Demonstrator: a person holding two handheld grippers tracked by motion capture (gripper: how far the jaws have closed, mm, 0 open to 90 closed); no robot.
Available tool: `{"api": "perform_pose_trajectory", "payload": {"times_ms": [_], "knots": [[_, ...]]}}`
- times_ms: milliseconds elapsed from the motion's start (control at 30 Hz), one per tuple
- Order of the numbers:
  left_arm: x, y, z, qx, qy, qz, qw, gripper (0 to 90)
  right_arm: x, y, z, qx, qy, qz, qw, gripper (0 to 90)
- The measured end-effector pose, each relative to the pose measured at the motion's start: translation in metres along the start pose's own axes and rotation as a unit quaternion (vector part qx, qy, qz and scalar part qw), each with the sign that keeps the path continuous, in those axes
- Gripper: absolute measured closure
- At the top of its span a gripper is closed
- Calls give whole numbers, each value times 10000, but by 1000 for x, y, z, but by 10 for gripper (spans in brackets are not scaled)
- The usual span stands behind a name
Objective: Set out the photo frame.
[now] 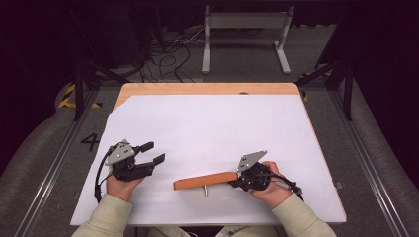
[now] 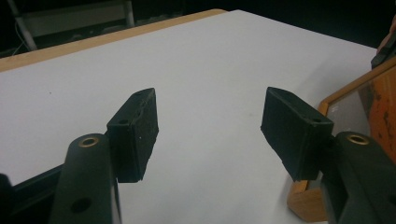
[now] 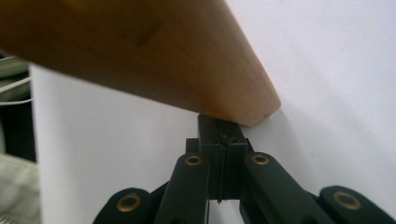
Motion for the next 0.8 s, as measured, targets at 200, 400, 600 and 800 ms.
{"api": "perform_pose_trajectory", "payload": {"times_ms": [200, 400, 600, 800], "knots": [[-1, 1, -2, -17, 22, 27, 10000, 365, 4, -9, 7, 101, -34, -147, 9998, 900], [-1, 1, -2, -24, 36, 38, 10000, 364, 9, -21, 18, 309, -162, -263, 9990, 900], [2, 1, -3, -25, 73, 20, 10000, 361, 17, -34, 34, 498, -306, -350, 9977, 900], [4, 0, -3, -40, 95, -15, 9999, 360, 27, -43, 51, 583, -309, -371, 9971, 900]]}}
Point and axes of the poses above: each handheld gripper's, and its own axes: x roughly forward along the jaws, z roughly out of its top, y roughly to its left, the point moved 7 cm from there along x, roughly forward along the jaws, and after that the axes turned 4 degrees about x, right-handed, at the moved point
